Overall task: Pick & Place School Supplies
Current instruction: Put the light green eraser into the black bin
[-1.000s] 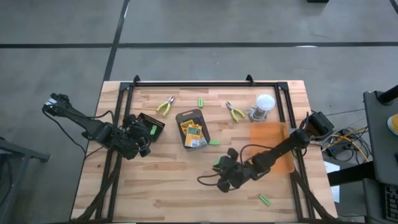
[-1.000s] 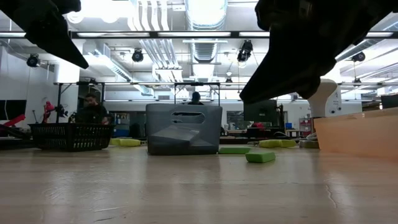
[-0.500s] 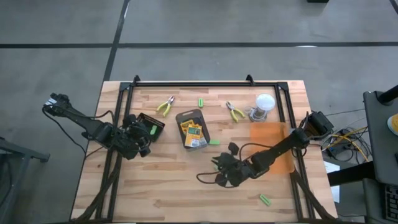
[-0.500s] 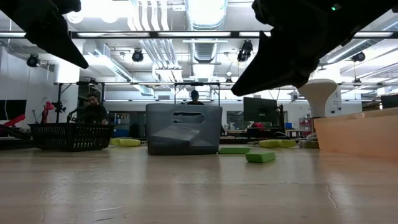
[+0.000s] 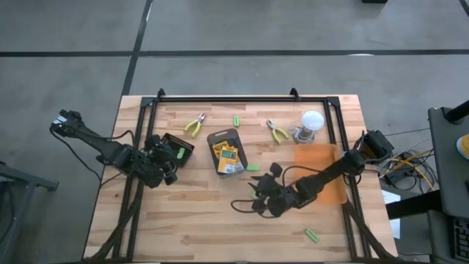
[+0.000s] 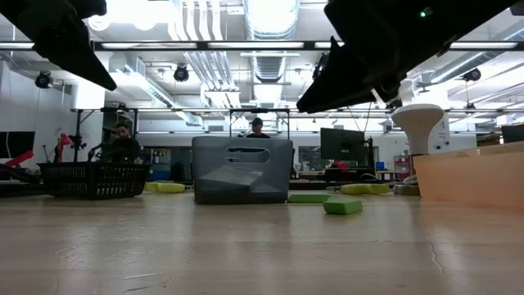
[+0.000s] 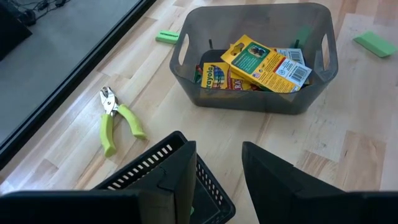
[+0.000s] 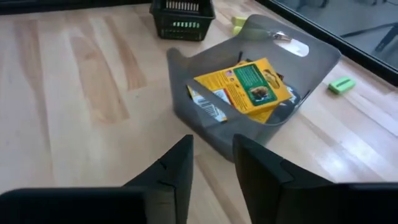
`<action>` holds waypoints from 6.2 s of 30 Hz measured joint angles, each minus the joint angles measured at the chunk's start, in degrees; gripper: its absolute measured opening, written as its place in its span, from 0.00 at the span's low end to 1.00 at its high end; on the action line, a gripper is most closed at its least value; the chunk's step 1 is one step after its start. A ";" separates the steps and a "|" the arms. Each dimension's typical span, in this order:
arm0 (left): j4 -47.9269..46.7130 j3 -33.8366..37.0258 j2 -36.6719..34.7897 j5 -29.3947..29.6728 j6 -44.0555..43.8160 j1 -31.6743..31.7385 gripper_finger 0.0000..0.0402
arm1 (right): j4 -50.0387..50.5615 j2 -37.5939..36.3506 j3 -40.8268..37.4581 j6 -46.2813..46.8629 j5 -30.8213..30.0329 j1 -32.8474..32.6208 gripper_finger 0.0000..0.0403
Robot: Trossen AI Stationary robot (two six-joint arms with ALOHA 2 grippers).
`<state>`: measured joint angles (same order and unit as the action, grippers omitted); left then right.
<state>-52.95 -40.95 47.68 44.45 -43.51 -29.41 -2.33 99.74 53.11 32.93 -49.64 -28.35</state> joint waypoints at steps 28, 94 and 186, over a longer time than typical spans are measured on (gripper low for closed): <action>0.38 0.00 0.17 0.00 0.02 -0.02 0.34 | -27.77 -10.12 -23.90 -17.00 22.16 15.91 0.32; 0.63 0.00 0.85 0.00 0.01 0.00 0.34 | -26.34 3.17 -19.62 -24.30 42.83 27.51 0.20; 44.29 0.07 10.50 -12.37 -17.31 0.25 0.34 | -10.85 -4.02 6.94 -47.05 37.65 14.35 0.23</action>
<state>-8.66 -40.88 58.19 32.08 -60.81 -29.16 -13.17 95.72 60.05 -14.12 -11.99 -14.00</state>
